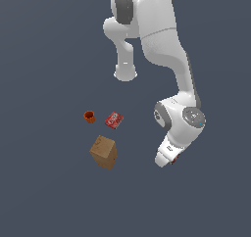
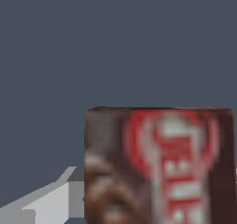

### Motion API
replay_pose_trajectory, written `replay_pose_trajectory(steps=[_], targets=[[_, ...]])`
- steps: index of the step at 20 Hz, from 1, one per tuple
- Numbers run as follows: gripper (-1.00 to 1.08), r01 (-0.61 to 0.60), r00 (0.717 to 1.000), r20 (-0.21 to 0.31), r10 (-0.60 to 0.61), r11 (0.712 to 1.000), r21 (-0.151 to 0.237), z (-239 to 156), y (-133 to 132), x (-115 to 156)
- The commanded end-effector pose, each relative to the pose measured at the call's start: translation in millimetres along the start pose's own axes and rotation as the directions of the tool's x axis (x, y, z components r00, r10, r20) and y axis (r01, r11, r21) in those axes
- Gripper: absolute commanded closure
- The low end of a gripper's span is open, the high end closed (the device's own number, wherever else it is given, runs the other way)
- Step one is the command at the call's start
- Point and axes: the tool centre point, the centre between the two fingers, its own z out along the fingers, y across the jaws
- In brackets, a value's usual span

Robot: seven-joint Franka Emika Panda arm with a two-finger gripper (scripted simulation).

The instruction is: Pick up a designated object from a clutter of objects.

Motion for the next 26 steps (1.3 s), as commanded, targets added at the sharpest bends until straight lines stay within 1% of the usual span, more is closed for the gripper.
replay_pose_trajectory(steps=[1, 15, 21, 26], targets=[[1.08, 0.0, 1.0, -0.001, 0.0, 1.0, 0.0, 0.7, 0.3, 0.4], [1.08, 0.001, 1.0, -0.002, -0.001, 1.0, 0.0, -4.9, 0.7, -2.2], [1.08, 0.001, 1.0, -0.002, -0.001, 1.0, -0.001, -23.9, 6.5, -16.1], [1.08, 0.001, 1.0, -0.001, -0.001, 1.0, -0.001, -51.3, 14.8, -36.0]])
